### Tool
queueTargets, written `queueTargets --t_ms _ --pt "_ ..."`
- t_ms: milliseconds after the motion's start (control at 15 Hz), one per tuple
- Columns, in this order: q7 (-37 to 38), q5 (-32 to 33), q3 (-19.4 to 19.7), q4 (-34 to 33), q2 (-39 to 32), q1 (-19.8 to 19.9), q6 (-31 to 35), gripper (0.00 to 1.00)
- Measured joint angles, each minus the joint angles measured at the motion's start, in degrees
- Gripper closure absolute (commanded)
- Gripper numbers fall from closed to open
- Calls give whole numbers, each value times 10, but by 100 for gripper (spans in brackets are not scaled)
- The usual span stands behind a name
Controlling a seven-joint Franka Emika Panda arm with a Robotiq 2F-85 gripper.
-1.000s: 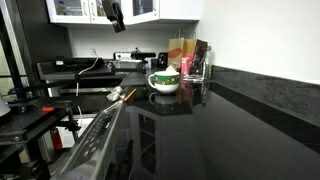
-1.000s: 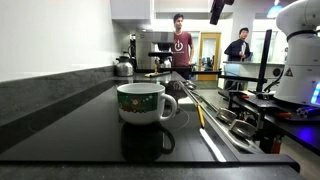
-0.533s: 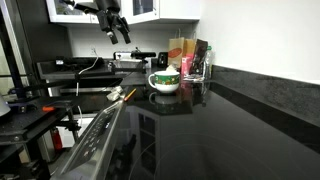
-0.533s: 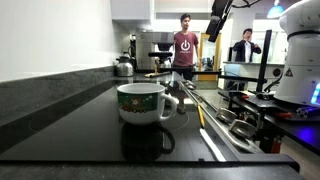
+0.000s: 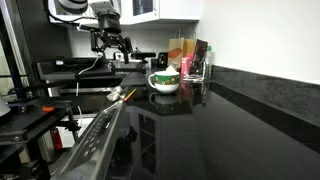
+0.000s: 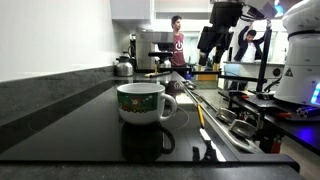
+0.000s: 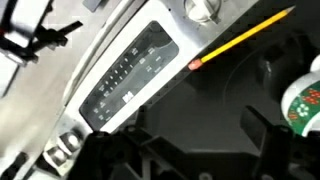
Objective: Put the pencil into the mug
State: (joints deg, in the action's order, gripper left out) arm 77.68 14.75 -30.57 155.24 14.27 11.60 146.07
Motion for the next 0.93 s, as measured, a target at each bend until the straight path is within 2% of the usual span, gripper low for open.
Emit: queueTargets --t_ms 200,400,667,933 --pt "85 6 23 -20 -61 -23 -27 0" --pt "127 -29 80 -45 -126 -72 -23 0" --pt "126 -145 146 -68 -198 -127 35 0" --pt "98 -310 163 -75 -237 -157 126 0"
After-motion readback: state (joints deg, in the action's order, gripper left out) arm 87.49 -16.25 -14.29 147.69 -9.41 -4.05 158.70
